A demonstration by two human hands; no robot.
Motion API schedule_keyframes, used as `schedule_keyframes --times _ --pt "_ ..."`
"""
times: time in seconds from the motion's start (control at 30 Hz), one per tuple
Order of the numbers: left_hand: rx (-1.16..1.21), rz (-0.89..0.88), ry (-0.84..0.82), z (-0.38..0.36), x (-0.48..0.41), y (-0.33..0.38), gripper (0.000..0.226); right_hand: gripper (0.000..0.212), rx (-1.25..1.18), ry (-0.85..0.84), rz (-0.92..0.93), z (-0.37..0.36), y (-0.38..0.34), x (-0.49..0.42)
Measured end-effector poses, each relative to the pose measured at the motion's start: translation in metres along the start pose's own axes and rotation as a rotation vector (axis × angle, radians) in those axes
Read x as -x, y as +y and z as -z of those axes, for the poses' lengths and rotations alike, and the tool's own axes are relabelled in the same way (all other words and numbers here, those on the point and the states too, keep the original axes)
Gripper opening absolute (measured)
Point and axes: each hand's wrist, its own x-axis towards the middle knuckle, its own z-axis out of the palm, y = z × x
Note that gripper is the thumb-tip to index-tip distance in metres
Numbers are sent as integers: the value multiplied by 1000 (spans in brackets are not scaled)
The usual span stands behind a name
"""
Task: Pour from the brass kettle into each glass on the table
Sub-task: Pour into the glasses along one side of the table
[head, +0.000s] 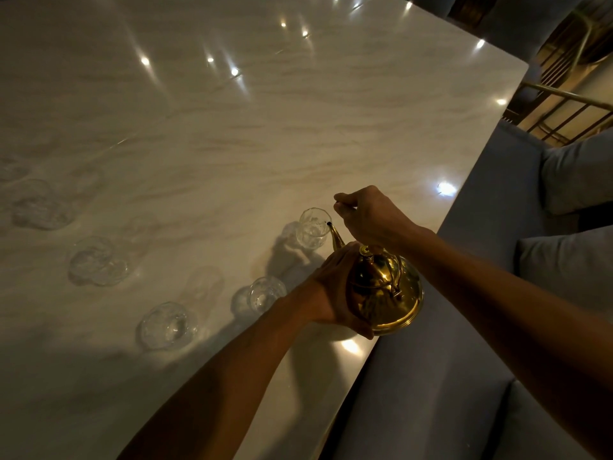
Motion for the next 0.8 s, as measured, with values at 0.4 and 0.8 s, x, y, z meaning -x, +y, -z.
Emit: schedule_keyframes --times 0.4,0.8 --pt "-6 10 -8 1 -1 2 130 38 -5 -17 -3 2 -3 0" --pt "-5 20 -29 4 0 4 130 37 -9 -19 -6 4 -5 2"
